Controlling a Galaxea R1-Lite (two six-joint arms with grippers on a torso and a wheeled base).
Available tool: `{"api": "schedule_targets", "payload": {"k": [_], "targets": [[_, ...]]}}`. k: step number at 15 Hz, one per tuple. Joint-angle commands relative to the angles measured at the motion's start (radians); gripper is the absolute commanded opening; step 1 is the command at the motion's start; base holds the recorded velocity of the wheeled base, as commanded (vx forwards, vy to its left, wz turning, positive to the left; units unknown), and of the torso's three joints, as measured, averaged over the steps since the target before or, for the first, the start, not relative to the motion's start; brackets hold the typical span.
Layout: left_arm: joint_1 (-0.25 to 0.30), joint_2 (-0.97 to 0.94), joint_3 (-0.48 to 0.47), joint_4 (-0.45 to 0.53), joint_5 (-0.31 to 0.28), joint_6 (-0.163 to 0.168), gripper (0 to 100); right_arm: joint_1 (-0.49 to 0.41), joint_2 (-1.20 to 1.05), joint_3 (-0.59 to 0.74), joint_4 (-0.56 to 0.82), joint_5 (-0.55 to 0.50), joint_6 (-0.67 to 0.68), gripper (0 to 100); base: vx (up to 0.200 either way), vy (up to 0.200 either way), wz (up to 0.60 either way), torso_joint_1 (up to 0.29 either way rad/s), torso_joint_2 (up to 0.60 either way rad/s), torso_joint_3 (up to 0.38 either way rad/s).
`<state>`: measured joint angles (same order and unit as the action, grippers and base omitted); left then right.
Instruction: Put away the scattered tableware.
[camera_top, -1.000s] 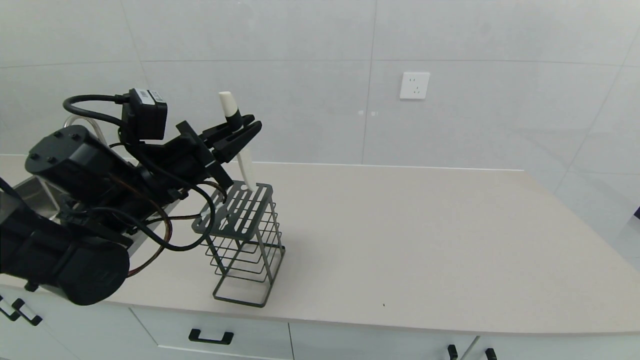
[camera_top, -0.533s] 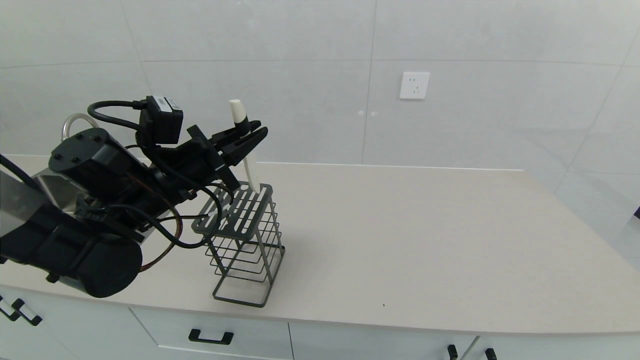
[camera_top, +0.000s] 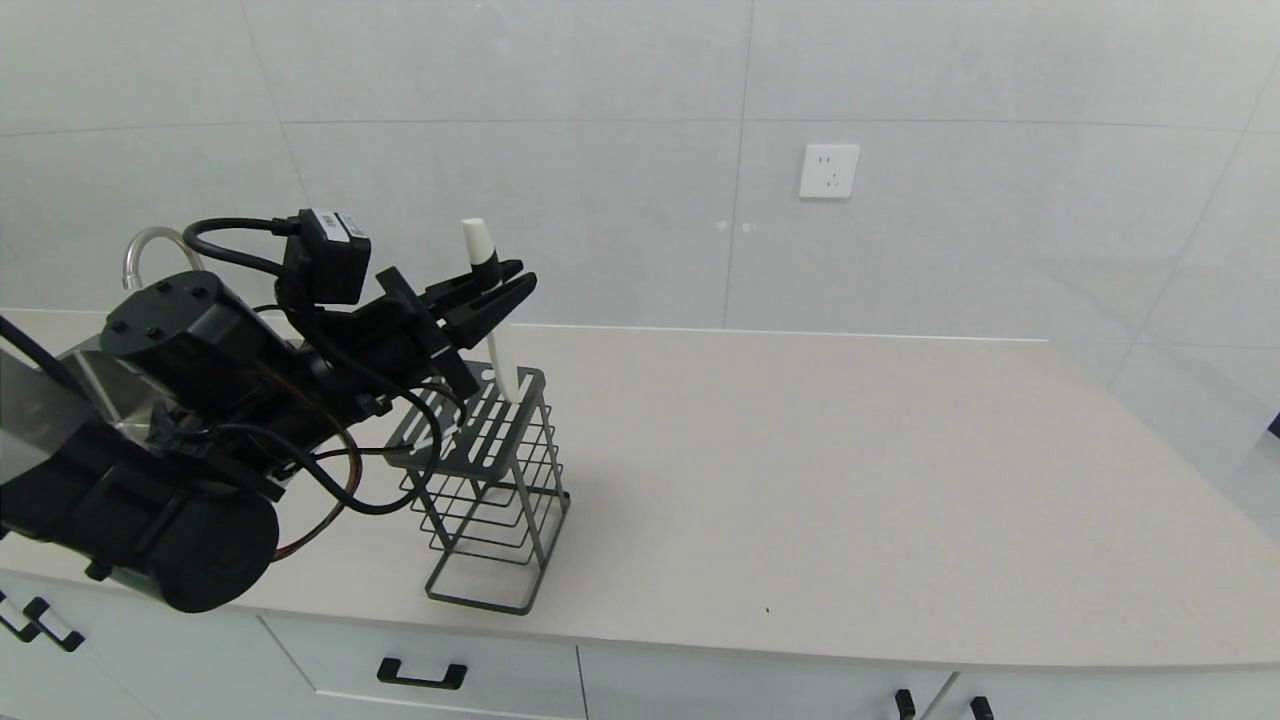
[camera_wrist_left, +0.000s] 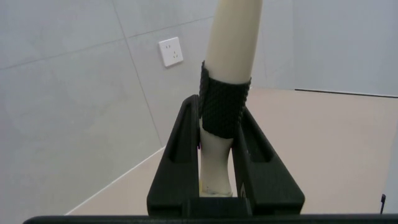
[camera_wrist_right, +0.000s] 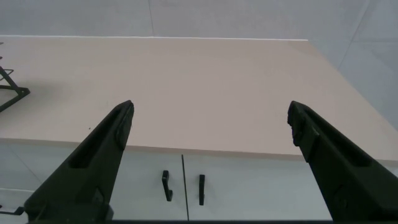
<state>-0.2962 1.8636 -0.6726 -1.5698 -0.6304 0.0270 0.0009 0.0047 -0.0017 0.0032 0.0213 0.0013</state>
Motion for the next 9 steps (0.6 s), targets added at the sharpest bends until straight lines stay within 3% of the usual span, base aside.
{"api": "schedule_targets", "payload": {"k": [1, 9], "targets": [[0.000, -0.001, 0.001, -0.001, 0.000, 0.001, 0, 0.001, 0.001, 0.000, 0.000, 0.000, 0.000, 100, 0.000, 0.000, 0.00, 0.000, 0.00, 0.000], [0.002, 0.014, 0.018, -0.001, 0.000, -0.001, 0, 0.001, 0.001, 0.000, 0.000, 0.000, 0.000, 100, 0.000, 0.000, 0.00, 0.000, 0.00, 0.000]]}}
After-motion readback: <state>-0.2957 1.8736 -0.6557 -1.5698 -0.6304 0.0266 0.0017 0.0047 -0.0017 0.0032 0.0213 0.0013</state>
